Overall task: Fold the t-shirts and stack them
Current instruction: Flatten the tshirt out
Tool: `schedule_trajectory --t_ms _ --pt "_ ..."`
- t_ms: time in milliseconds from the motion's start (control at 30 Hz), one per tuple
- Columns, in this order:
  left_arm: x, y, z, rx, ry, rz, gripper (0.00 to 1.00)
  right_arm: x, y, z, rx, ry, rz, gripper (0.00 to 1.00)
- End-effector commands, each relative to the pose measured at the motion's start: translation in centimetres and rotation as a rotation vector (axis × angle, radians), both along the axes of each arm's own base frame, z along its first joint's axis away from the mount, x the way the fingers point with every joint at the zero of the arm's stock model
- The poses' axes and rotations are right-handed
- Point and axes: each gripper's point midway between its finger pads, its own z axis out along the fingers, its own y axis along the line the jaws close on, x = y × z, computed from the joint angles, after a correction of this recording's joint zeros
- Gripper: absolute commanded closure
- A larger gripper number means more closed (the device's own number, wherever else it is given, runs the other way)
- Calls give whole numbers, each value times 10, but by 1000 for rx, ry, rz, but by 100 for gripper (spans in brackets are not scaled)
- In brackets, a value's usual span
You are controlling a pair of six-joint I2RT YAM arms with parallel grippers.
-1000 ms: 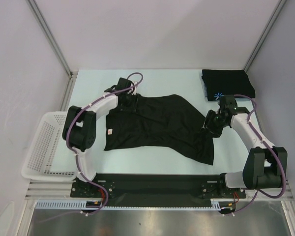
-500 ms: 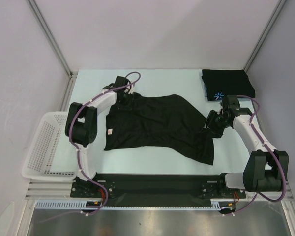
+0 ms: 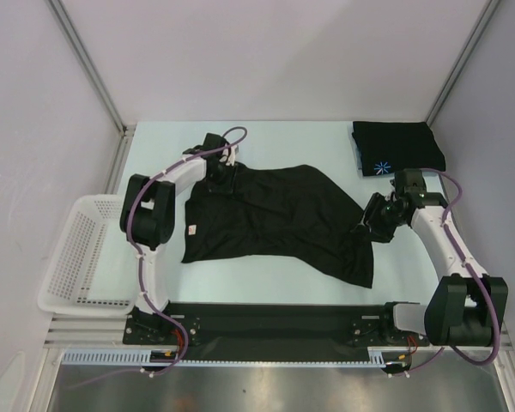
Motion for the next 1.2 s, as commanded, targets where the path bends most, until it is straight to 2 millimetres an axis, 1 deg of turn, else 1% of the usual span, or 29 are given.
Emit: schedule_trajectory --t_ms 0,167,333,367,467,667,767,800,833,867,900,933,967,1000,1033,1067,1100,1133,1167 --pt "3 -2 3 -22 -2 -15 60 -4 -1 6 9 -18 -9 48" --pt "1 -3 -1 -31 7 -19 60 -6 -1 7 14 -20 -12 48" --pt "-7 -4 2 -50 9 -15 62 -8 -1 7 20 -24 -19 48" --pt "-11 -4 -1 -48 17 -16 62 -9 -1 7 22 -26 -19 48" --pt "-14 -3 0 -50 17 -17 65 -10 1 6 32 -23 -18 48" --pt "-14 -2 2 -45 13 -14 76 -12 2 6 36 -23 -21 48" --pt "-14 -2 3 -47 16 -7 89 -15 1 5 33 -17 -24 48" --pt "-14 -2 4 -46 17 5 100 -16 -4 3 2 -12 -42 48" --pt "-15 -1 5 -45 21 12 100 -18 -8 1 -17 2 -59 48" --pt "-18 0 10 -47 16 16 100 -23 -12 -2 -38 29 -87 48" --pt "-19 1 13 -47 12 27 100 -25 -24 -8 -103 50 -130 48" --pt "-21 2 18 -47 8 36 100 -29 -30 -12 -136 76 -157 48" --pt "-26 4 26 -52 0 46 100 -39 -36 -17 -167 129 -181 47" --pt "-30 4 31 -61 7 66 100 -42 -42 -20 -199 151 -206 46" --pt "-35 1 37 -85 7 61 100 -49 -43 -24 -209 178 -208 46" --pt "-44 1 36 -85 18 64 100 -51 -43 -26 -210 182 -212 44" --pt "-44 1 51 -101 -23 74 99 -52 -40 -26 -190 185 -210 44" --pt "-47 0 54 -114 -30 75 100 -52 -38 -29 -175 179 -212 43" --pt "-52 0 52 -122 -24 75 95 -52 -32 -29 -140 178 -203 43"
